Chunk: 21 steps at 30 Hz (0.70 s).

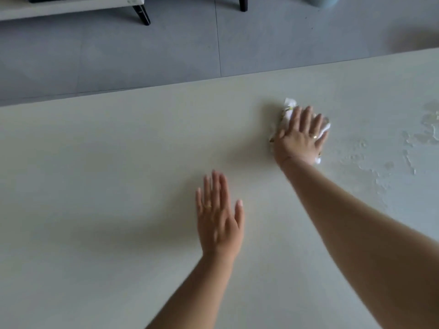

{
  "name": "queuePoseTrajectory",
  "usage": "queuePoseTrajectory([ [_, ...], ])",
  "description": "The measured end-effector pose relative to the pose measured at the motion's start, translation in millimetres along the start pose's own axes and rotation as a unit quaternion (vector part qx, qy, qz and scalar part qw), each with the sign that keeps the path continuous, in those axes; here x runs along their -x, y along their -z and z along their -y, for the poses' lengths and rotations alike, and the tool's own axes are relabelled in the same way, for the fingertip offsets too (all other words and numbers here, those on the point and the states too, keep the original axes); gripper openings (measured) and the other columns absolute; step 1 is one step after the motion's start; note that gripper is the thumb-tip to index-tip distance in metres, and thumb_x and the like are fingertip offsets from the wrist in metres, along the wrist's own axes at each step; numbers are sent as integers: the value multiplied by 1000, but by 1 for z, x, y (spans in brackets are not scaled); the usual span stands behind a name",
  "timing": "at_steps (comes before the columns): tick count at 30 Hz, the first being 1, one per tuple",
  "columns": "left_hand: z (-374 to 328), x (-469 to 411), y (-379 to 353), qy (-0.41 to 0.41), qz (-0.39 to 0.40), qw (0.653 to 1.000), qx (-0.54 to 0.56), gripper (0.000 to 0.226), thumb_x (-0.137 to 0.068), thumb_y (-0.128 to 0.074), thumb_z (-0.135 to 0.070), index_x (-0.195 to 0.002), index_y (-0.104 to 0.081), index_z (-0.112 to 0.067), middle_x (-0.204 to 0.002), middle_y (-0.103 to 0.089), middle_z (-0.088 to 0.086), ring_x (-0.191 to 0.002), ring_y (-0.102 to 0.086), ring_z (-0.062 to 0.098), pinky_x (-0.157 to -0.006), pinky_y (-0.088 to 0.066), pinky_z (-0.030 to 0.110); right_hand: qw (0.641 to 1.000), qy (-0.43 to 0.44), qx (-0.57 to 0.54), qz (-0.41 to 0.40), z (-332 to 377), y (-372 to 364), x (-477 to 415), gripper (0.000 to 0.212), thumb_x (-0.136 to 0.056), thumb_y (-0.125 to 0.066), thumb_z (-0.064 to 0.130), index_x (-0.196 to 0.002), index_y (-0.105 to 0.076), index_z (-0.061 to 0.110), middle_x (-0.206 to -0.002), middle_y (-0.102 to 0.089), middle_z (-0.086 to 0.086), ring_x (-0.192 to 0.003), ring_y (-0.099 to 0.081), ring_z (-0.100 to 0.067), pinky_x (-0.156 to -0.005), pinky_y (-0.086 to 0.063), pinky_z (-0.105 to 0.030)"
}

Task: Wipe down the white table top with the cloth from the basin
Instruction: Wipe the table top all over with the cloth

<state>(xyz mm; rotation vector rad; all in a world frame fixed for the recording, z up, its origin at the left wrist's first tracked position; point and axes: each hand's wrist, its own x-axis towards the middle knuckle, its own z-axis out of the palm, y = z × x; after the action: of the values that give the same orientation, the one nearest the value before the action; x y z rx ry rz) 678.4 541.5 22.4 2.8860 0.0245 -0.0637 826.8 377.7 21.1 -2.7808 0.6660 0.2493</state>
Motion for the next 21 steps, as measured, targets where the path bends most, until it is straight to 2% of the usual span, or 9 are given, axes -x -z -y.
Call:
queuePoseTrajectory([
  [1,-5,8,-5,-3,13,1000,0,62,-92,-36,-37,-144,-34,-3,-152,-30,13,-141,-28,28,-116,-16,43,1000,27,-5,-5,12,-7,15,59,-97,-27,38,-151,-8,24,-160,-2,0,-145,6,-28,-116,6,-49],
  [3,-6,14,-12,12,24,1000,-14,64,-91,-36,-38,-144,-34,-4,-152,-32,12,-141,-29,29,-114,-18,44,985,170,15,5,25,-23,55,58,-98,-28,40,-150,-11,25,-159,-6,0,-146,4,-28,-115,8,-47],
  [6,-5,13,-16,19,23,999,-29,64,-91,-35,-38,-146,-30,-5,-154,-27,12,-144,-22,26,-116,-14,43,932,352,68,53,2,-22,73,55,-99,-26,41,-150,-10,28,-159,-8,4,-146,2,-22,-116,7,-42],
  [8,-6,14,-16,18,31,999,-30,65,-91,-34,-38,-147,-28,-6,-156,-23,11,-145,-18,24,-117,-13,43,937,336,83,43,-31,-10,55,54,-99,-26,41,-150,-12,29,-159,-10,4,-146,0,-21,-116,3,-42],
  [11,-7,14,-15,21,35,998,-38,65,-91,-32,-38,-147,-27,-5,-156,-22,11,-145,-18,25,-117,-12,43,983,172,59,10,-76,9,24,55,-97,-21,41,-150,-14,29,-159,-9,2,-146,0,-22,-117,2,-44],
  [14,-6,14,-16,22,33,998,-41,66,-91,-30,-38,-148,-26,-5,-156,-20,11,-145,-18,26,-117,-10,43,1000,26,15,3,-63,3,39,55,-98,-20,40,-150,-6,28,-160,0,4,-146,8,-21,-117,7,-44],
  [16,-7,15,-15,21,34,999,-36,66,-92,-28,-39,-148,-26,-5,-156,-21,11,-145,-17,26,-117,-11,43,997,71,16,7,-38,-12,75,58,-98,-21,42,-151,-4,27,-159,2,2,-145,10,-23,-116,10,-44],
  [19,-8,13,-13,19,25,999,-20,64,-93,-24,-40,-145,-32,-3,-154,-26,12,-144,-21,27,-117,-13,44,949,300,85,55,-33,-22,126,57,-97,-17,45,-150,-9,27,-159,-5,3,-146,4,-23,-117,6,-43],
  [21,-8,13,-12,16,17,1000,-13,63,-92,-27,-36,-145,-32,-3,-155,-26,11,-144,-21,27,-118,-13,44,930,350,98,55,-61,-11,119,56,-96,-20,43,-150,-14,28,-158,-12,3,-146,-4,-22,-118,1,-42],
])
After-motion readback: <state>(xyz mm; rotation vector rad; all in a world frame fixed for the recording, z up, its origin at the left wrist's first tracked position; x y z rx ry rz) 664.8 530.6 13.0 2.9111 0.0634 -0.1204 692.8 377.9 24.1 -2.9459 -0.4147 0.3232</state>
